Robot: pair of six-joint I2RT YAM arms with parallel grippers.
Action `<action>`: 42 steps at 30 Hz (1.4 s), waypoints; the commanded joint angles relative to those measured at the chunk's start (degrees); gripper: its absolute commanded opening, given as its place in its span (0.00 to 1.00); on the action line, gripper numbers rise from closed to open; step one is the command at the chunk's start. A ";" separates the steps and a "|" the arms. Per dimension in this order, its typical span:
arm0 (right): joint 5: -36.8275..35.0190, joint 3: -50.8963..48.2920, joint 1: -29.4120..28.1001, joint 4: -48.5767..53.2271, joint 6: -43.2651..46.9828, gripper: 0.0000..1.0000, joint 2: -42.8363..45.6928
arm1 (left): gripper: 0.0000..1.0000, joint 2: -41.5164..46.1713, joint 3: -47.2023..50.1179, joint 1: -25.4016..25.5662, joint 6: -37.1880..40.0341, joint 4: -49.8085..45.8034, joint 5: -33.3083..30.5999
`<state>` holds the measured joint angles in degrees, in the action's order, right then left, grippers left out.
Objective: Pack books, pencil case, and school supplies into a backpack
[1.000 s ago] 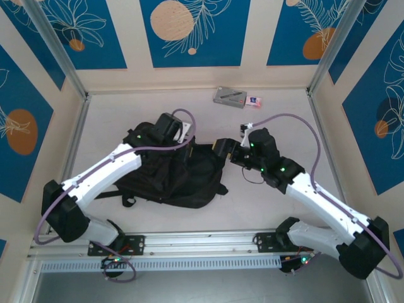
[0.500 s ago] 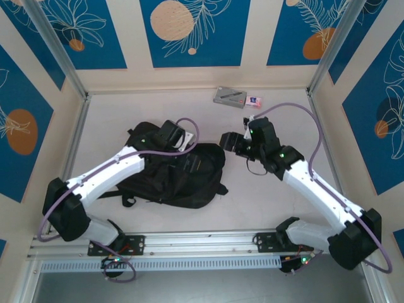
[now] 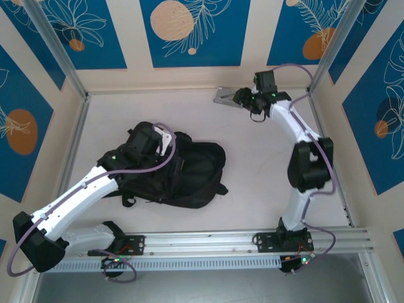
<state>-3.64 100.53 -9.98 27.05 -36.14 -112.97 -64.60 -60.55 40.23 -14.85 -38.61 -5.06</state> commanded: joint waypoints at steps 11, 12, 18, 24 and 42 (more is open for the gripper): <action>12.54 70.55 5.81 17.65 -9.04 0.38 -53.10 | 0.77 -2.00 2.90 -2.60 0.71 2.88 3.05; 13.51 68.36 5.86 14.55 -10.06 0.38 -53.18 | 0.77 -2.10 2.97 -2.76 0.70 2.95 3.71; 14.57 72.32 4.49 16.67 -8.50 0.38 -58.24 | 0.77 -3.02 3.08 -2.97 0.96 3.28 6.73; 9.59 74.11 4.62 31.43 -5.53 0.38 -58.24 | 0.77 -3.32 3.09 -3.08 0.18 3.15 5.78; -11.53 80.17 3.83 53.34 3.11 0.45 -44.48 | 0.78 2.81 5.47 -3.77 -0.43 3.46 1.94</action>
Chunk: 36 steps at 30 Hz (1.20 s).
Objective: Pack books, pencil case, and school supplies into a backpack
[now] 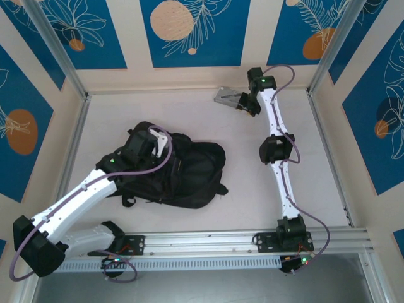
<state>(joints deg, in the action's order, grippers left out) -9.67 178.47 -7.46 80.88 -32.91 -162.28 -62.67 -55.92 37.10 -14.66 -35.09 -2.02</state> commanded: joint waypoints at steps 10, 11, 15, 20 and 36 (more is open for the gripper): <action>-0.30 2.23 7.00 -16.76 -5.35 0.49 -3.64 | 0.78 0.56 1.60 -0.77 -0.99 0.54 -0.92; 1.38 2.23 7.69 -18.90 -6.27 0.49 -4.67 | 0.78 0.25 1.61 -0.78 -0.88 0.78 -0.13; 4.66 2.23 9.37 -26.50 -7.44 0.47 -6.95 | 0.78 -1.15 1.74 -0.76 -0.73 1.81 2.29; 4.12 1.26 11.27 -29.11 -9.40 0.45 -7.22 | 0.77 -3.09 1.00 -0.94 -0.69 2.82 4.50; 28.52 -7.64 14.33 -47.25 -16.20 0.47 -11.60 | 0.77 -8.69 -1.20 -1.51 -0.85 3.23 9.19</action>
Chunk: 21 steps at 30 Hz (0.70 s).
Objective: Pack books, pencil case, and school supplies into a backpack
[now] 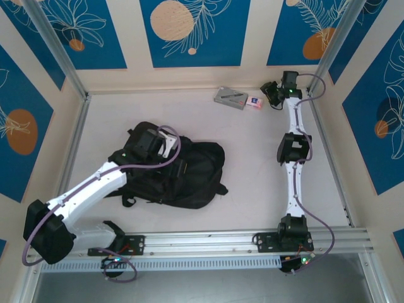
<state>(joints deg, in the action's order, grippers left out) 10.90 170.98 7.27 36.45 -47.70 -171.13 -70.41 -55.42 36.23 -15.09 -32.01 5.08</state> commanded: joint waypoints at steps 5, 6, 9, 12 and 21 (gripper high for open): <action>14.69 1.82 -0.94 0.35 2.82 0.46 -3.07 | 0.77 -0.57 -1.02 -0.66 -0.63 0.76 3.14; 15.97 2.74 -1.17 1.74 3.93 0.46 -3.08 | 0.77 -0.21 -0.73 -0.66 -0.73 1.01 3.33; 16.79 6.31 -1.81 9.19 7.52 0.45 -3.07 | 0.77 1.02 0.25 -0.74 -0.83 1.57 3.52; 16.91 9.58 -2.60 17.03 10.67 0.43 -3.34 | 0.77 2.17 0.65 -0.78 -0.77 1.60 3.09; 7.12 9.73 -9.21 35.03 23.35 0.47 3.95 | 0.78 6.72 2.12 -0.74 -0.55 2.65 2.14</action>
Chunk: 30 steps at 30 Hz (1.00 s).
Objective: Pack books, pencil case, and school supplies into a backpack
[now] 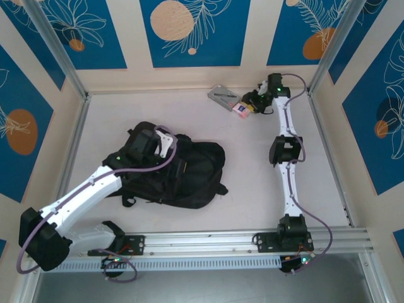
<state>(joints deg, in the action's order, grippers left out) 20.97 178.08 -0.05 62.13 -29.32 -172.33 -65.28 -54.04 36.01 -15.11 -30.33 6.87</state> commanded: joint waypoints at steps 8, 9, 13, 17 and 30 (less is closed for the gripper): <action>-18.24 1.69 -6.80 12.27 10.28 0.80 6.52 | 0.78 2.69 1.04 -0.55 -0.61 0.16 -2.64; -19.27 1.68 -7.21 12.47 10.34 0.81 6.21 | 0.78 2.67 1.04 -0.56 -0.60 0.18 -2.69; -23.86 1.69 -8.58 13.46 10.80 0.81 4.36 | 0.78 2.52 1.04 -0.57 -0.67 0.25 -2.66; -29.30 1.57 -9.85 14.48 10.91 0.77 2.85 | 0.78 2.34 1.13 -0.53 -0.64 0.27 -2.80; -32.26 2.62 -13.85 15.15 9.96 0.54 -0.10 | 0.74 1.16 0.70 -0.55 -0.79 -0.87 -5.67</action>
<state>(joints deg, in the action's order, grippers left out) -10.24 178.78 -13.41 74.13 -19.29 -169.42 -63.92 -53.49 36.01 -15.18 -30.04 2.85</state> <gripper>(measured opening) 0.560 0.745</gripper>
